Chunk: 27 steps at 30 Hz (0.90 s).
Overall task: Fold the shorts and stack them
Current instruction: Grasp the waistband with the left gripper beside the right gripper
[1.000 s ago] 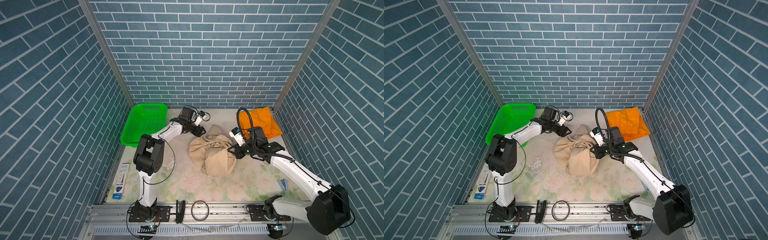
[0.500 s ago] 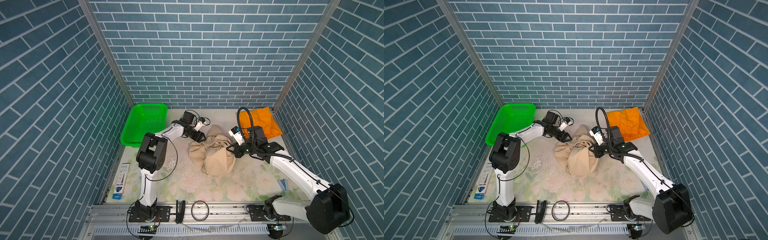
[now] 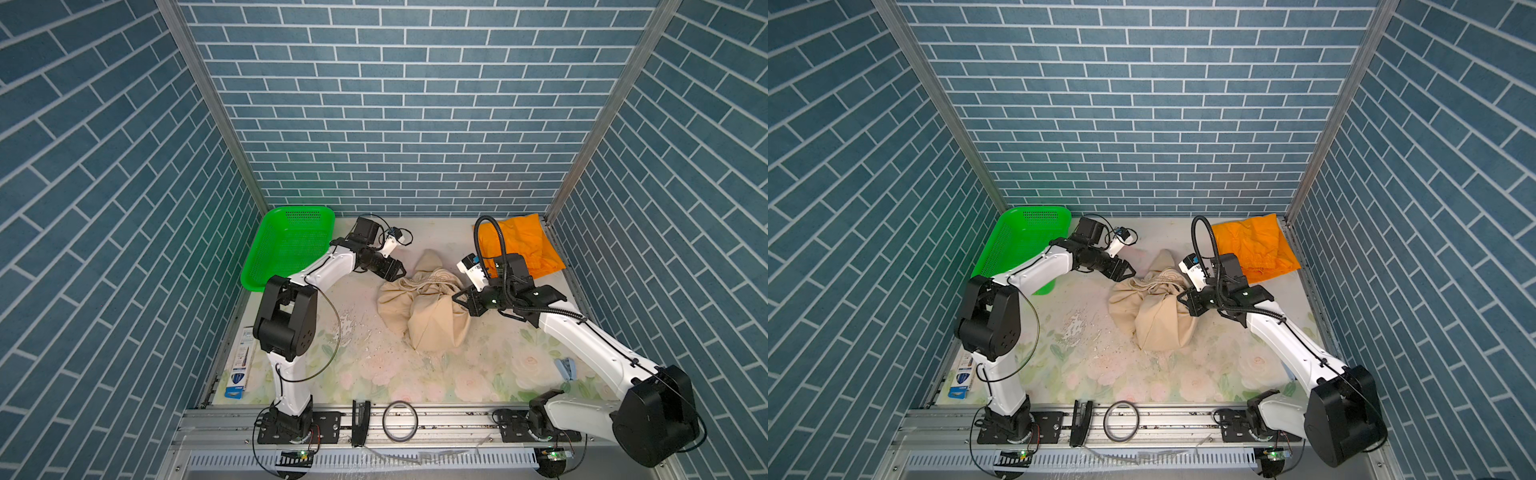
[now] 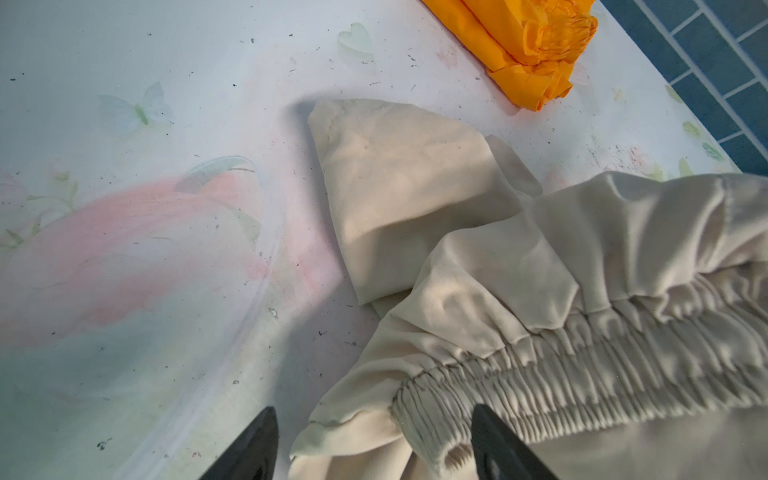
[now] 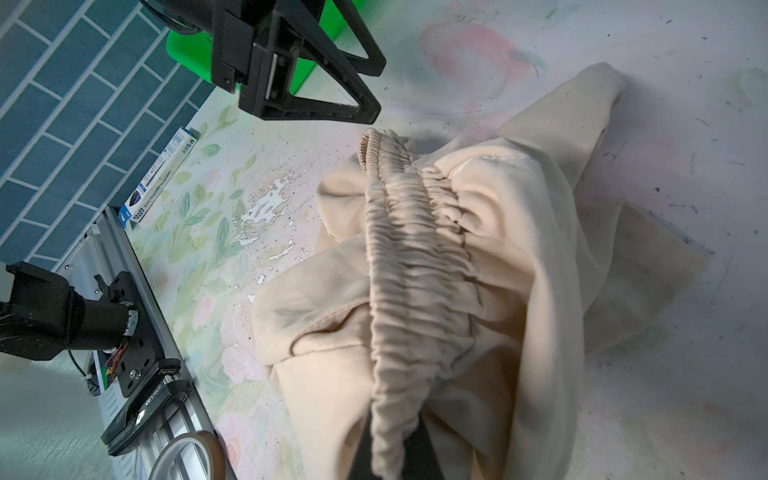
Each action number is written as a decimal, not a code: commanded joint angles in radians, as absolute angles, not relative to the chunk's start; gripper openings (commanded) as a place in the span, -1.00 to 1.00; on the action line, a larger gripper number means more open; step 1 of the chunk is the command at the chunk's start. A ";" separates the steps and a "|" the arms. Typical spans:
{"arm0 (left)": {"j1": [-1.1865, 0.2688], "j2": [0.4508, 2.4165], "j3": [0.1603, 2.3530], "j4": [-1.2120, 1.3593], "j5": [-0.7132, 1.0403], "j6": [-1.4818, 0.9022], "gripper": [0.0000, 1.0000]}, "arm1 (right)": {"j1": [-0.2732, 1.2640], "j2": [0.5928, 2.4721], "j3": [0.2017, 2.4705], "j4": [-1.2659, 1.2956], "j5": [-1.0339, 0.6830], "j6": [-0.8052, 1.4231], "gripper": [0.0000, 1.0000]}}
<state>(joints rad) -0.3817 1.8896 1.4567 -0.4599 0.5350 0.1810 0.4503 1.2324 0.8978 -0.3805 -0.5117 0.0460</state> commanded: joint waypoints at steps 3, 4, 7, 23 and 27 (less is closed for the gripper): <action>-0.379 1.848 1.387 -0.471 0.552 0.210 0.47 | 0.446 1.218 0.874 -0.351 -0.514 0.063 -1.00; -0.380 1.851 1.385 -0.473 0.552 0.211 0.47 | 0.448 1.218 0.873 -0.349 -0.516 0.064 -1.00; -0.379 1.870 1.395 -0.485 0.573 0.216 0.43 | 0.446 1.220 0.873 -0.348 -0.517 0.067 -1.00; -0.399 1.879 1.354 -0.478 0.589 0.238 0.33 | 0.446 1.220 0.867 -0.327 -0.506 0.086 -1.00; -0.400 1.903 1.383 -0.462 0.587 0.214 0.20 | 0.446 1.220 0.866 -0.322 -0.508 0.089 -1.00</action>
